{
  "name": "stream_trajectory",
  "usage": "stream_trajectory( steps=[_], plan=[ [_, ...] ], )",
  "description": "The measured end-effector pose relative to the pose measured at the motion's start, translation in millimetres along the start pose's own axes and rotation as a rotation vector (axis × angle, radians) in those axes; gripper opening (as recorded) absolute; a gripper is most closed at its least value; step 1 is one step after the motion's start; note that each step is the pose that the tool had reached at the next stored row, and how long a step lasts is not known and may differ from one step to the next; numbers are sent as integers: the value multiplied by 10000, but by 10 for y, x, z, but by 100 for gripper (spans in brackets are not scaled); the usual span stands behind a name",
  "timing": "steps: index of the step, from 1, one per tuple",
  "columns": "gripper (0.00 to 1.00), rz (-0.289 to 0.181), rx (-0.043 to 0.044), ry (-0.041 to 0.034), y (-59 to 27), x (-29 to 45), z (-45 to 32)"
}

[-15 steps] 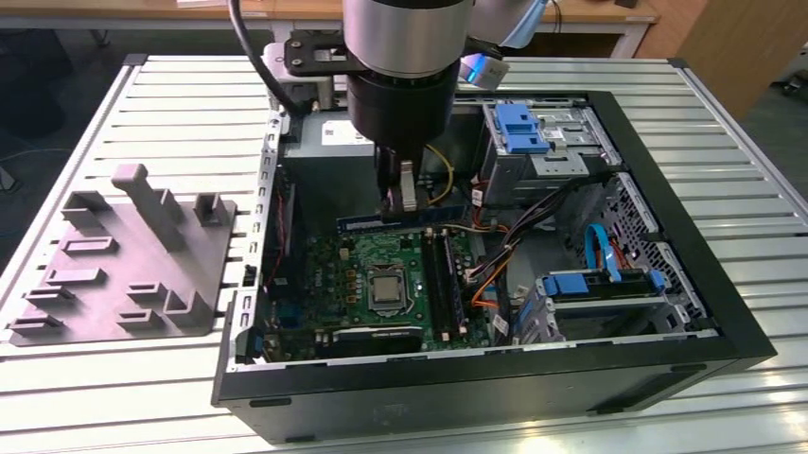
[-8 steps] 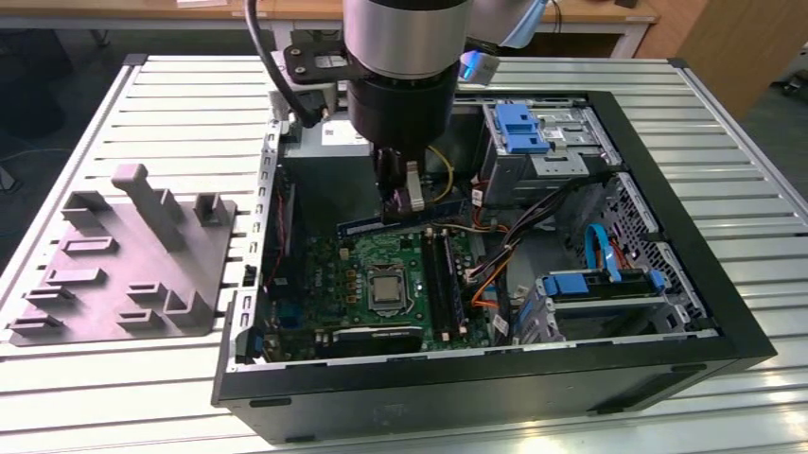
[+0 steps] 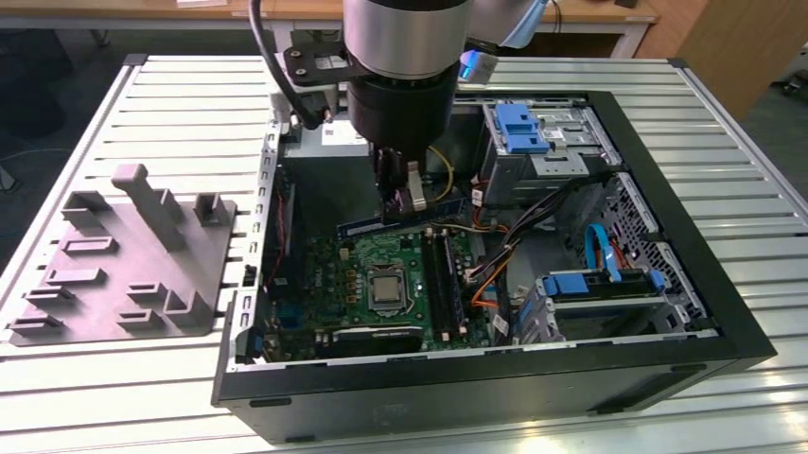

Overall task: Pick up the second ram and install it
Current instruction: 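Insert the second ram into the second slot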

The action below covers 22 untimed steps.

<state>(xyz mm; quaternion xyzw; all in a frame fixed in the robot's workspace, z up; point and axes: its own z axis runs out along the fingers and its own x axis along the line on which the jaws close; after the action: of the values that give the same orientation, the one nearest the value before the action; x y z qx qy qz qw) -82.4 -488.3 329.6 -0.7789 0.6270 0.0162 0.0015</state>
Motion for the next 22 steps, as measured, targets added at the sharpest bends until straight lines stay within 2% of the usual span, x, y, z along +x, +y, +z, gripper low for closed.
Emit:
stream_trajectory(
  steps=[4, 22],
  plan=[
    [11, 66, 2, -3, 0, 0, 2],
    [11, 3318, 90, -59, -2, 2, 83]
  ],
)
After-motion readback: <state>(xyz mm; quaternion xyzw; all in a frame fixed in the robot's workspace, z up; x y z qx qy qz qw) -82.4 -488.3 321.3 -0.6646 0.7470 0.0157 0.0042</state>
